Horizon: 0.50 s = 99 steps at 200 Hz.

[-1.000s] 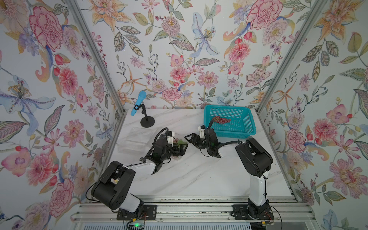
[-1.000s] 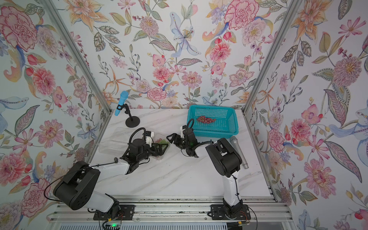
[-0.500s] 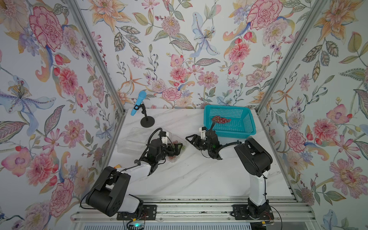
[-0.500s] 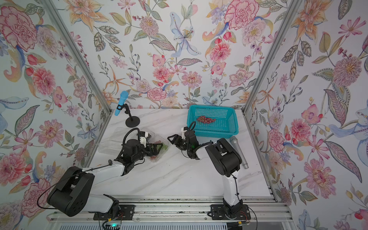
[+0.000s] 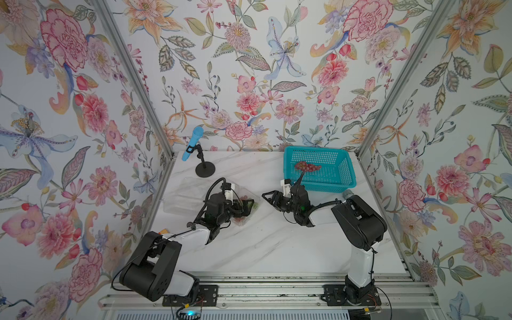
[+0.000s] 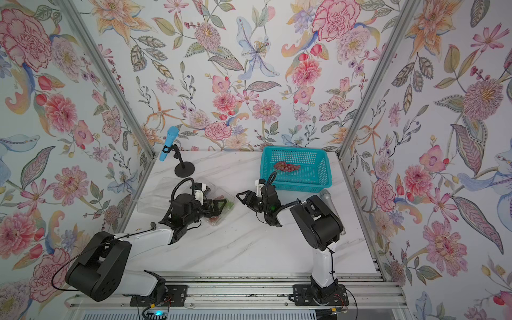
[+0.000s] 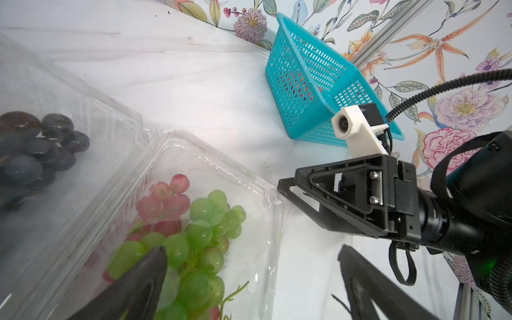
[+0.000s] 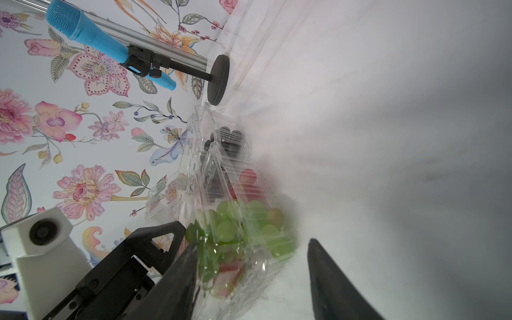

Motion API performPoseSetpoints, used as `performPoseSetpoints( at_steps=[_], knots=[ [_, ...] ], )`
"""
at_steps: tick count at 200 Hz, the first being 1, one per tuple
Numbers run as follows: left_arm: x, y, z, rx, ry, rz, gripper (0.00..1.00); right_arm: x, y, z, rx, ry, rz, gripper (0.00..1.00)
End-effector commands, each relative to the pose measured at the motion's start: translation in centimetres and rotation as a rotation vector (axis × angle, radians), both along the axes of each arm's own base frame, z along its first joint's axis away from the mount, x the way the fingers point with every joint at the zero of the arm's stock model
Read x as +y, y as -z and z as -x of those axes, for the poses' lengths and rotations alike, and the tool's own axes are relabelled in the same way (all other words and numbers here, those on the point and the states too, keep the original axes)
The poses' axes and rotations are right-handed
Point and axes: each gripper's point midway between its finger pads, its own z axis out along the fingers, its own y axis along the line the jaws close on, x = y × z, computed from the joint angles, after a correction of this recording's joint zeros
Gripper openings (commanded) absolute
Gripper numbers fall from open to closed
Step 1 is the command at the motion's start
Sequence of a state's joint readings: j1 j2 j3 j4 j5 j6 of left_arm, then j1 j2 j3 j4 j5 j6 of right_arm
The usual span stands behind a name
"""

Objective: Pack grapes into containers
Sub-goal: Adjust the packing box at the center of the board, then close the packing box at the center of the board.

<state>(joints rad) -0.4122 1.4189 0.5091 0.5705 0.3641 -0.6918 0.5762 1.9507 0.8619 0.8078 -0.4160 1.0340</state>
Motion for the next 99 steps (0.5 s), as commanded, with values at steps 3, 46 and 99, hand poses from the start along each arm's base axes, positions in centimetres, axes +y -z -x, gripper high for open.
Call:
performPoseSetpoints(
  at_steps=[3, 46, 99],
  knots=[
    [0.1, 1.3, 0.8, 0.039, 0.012, 0.0, 1.0, 0.6, -0.3, -0.4, -0.011, -0.009, -0.033, 0.55],
    [0.1, 1.5, 0.7, 0.042, 0.012, -0.003, 1.0, 1.1, 0.7, -0.4, 0.006, -0.016, -0.032, 0.49],
    [0.0, 2.0, 0.8, 0.051, 0.017, 0.003, 1.0, 2.1, 1.2, -0.3, 0.014, -0.041, -0.049, 0.45]
  ],
)
